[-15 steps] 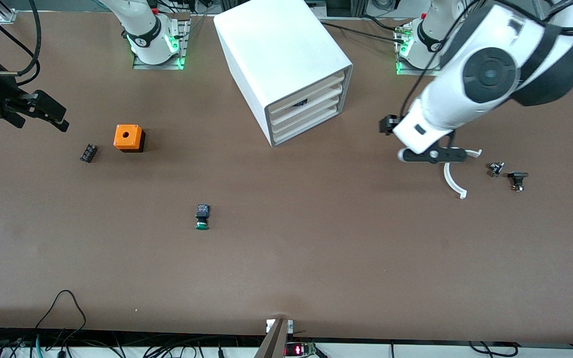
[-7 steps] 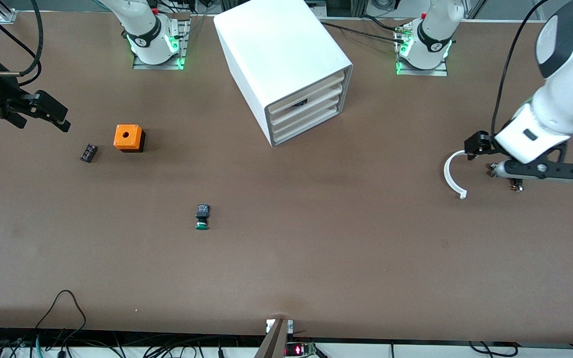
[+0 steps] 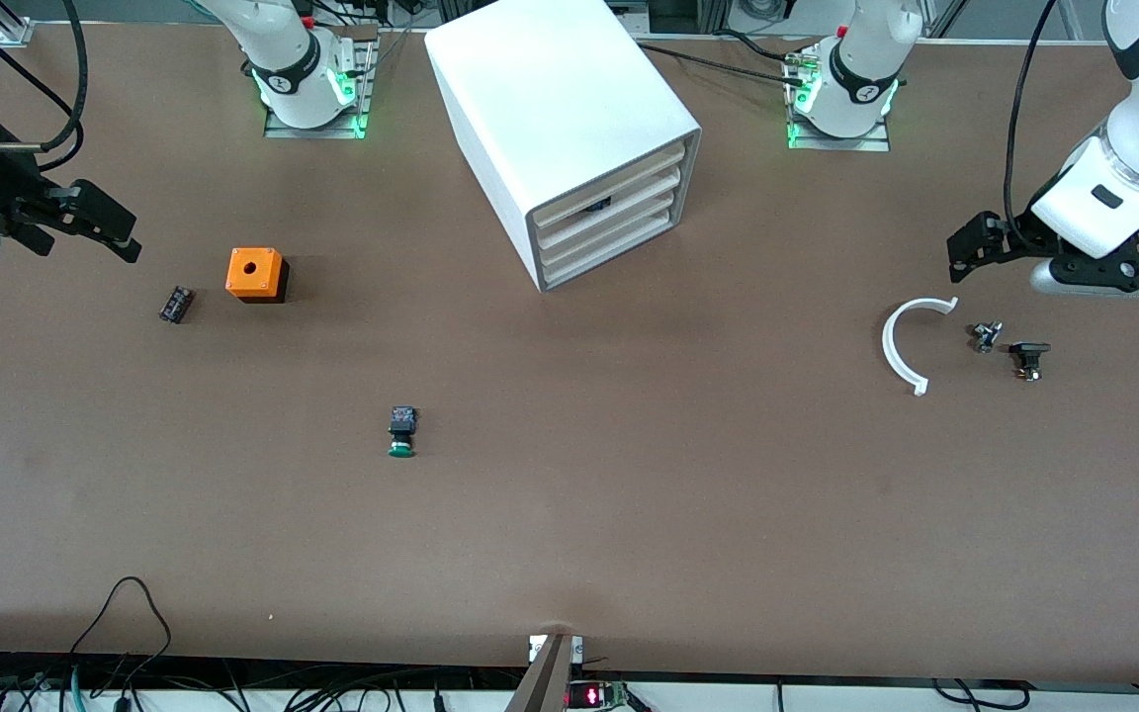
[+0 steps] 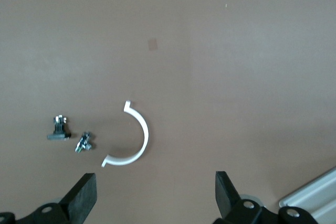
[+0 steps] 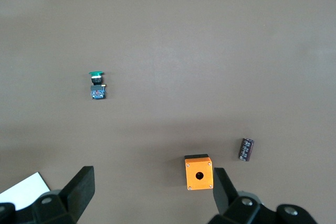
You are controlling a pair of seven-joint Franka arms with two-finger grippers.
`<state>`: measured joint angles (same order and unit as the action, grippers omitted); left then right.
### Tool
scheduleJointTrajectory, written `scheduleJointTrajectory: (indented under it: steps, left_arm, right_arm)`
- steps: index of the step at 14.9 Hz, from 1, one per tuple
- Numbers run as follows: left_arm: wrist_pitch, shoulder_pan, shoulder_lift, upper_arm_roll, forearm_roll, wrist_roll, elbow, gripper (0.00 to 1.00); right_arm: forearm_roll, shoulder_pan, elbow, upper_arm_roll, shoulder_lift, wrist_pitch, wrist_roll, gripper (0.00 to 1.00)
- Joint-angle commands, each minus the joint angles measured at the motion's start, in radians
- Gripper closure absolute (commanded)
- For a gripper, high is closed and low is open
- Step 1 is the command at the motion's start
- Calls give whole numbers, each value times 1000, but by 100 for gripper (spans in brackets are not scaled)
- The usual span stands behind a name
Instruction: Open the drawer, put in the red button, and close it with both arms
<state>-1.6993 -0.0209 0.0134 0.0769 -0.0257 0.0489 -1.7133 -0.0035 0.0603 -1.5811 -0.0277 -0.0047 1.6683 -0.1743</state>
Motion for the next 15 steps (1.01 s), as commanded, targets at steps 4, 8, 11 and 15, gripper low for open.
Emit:
scheduleJointTrajectory:
  steps: [4, 8, 11, 15]
  left_arm:
    - [35, -10, 2, -12, 18, -20, 12, 1]
    - [33, -10, 0, -11, 17, -12, 11, 1]
    - [32, -10, 0, -9, 17, -12, 12, 1]
    - [33, -11, 0, -6, 17, -9, 12, 1]
  right_arm:
    - [4, 7, 33, 3, 17, -45, 21, 0]
    - [3, 7, 33, 2, 23, -70, 22, 0]
    - [7, 7, 33, 2, 23, -70, 21, 0]
    - [7, 7, 33, 2, 23, -70, 18, 0]
